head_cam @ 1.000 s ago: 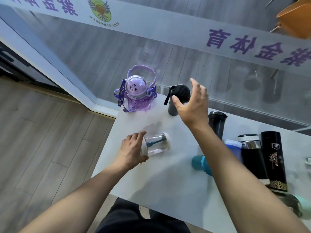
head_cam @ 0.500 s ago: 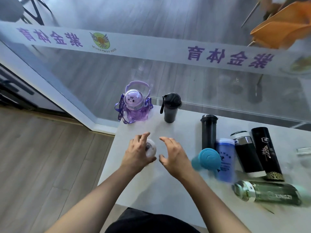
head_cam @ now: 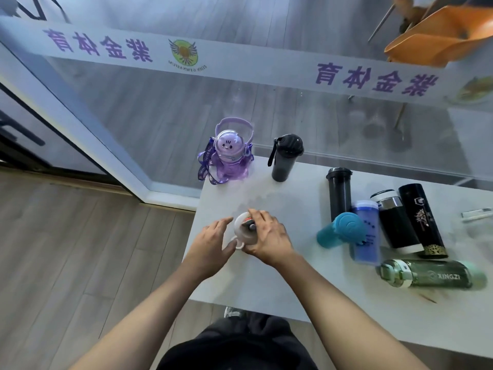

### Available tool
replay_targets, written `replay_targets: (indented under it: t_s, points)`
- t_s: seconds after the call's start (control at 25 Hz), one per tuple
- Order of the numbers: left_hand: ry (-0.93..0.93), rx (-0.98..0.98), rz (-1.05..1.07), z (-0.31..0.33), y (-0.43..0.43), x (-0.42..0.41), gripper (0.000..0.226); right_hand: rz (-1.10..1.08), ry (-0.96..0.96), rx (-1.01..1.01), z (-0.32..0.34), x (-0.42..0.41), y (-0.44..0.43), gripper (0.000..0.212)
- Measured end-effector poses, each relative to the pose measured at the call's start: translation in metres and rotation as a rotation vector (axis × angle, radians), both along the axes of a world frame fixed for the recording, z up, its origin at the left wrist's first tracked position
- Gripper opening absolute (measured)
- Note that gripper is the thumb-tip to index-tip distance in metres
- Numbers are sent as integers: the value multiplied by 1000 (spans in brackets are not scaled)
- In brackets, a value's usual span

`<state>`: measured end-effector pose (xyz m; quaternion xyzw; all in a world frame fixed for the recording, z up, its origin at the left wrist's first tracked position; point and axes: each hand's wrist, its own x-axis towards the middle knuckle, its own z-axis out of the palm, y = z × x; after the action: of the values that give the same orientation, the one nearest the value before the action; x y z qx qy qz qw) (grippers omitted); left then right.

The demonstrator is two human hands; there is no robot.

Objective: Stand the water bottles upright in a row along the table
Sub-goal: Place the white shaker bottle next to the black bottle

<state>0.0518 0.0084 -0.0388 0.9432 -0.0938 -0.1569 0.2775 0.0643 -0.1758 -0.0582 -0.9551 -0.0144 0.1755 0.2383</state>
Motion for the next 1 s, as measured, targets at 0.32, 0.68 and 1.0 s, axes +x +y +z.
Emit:
replay_targets:
  t_s: [0.32,0.68,1.0]
  points:
    - [-199,120,-31,3,12,-6,42,-191,-186,115,17,-9,-4,88]
    - [-259,84,-140,12,-67,17,37,-389,-381,265,72,2,-90,81]
    - [-244,139,-102,8,-150,34,36,-430,-373,331,67,47,-197,91]
